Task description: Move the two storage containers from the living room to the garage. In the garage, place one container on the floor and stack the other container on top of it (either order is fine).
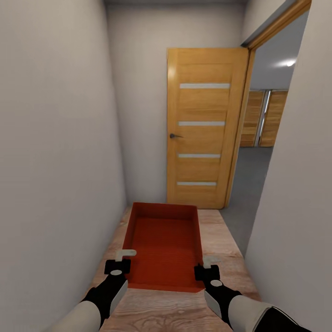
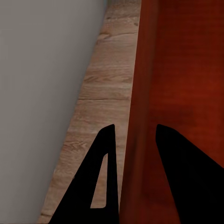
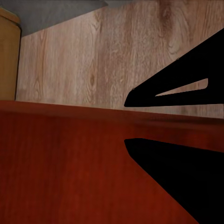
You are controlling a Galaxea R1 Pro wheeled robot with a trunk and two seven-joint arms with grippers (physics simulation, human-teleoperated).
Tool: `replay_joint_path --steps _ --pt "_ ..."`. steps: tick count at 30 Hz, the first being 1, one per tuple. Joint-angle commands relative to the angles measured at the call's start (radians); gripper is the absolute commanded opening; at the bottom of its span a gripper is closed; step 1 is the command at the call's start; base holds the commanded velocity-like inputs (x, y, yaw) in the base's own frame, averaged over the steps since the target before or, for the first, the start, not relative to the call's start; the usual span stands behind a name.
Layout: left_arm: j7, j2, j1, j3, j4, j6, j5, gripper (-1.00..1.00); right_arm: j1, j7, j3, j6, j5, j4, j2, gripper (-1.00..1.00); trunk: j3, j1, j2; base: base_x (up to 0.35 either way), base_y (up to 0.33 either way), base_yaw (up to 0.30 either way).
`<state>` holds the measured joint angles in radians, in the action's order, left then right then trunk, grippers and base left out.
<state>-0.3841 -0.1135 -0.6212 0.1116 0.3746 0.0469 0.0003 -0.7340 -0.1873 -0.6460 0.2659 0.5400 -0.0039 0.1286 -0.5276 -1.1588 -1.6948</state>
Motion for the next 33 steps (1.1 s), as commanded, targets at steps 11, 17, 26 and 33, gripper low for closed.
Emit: replay_joint_path --steps 11,17,26,33 --pt "-0.009 -0.009 -0.002 -0.015 0.003 0.005 0.083 -1.00 -0.001 -0.040 -0.001 0.007 0.023 0.002 0.000 -1.00 -0.001 0.000 0.000 0.321 0.000 0.000" --pt "-0.009 -0.009 -0.002 -0.015 0.003 0.005 0.083 -1.00 -0.001 -0.040 -0.002 0.007 0.023 0.002 0.000 -1.00 -0.001 0.000 0.000 0.322 0.000 0.000" --pt "-0.009 -0.009 -0.002 -0.015 0.003 0.005 0.083 -1.00 -0.001 -0.040 -0.002 0.008 0.023 0.002 0.000 -1.00 -0.001 0.000 0.000 0.322 0.000 0.000" --pt "-0.009 -0.009 -0.002 -0.015 0.003 0.005 0.083 -1.00 -0.001 -0.040 -0.002 0.008 0.023 0.002 0.000 -1.00 -0.001 0.000 0.000 0.321 0.000 -0.006"
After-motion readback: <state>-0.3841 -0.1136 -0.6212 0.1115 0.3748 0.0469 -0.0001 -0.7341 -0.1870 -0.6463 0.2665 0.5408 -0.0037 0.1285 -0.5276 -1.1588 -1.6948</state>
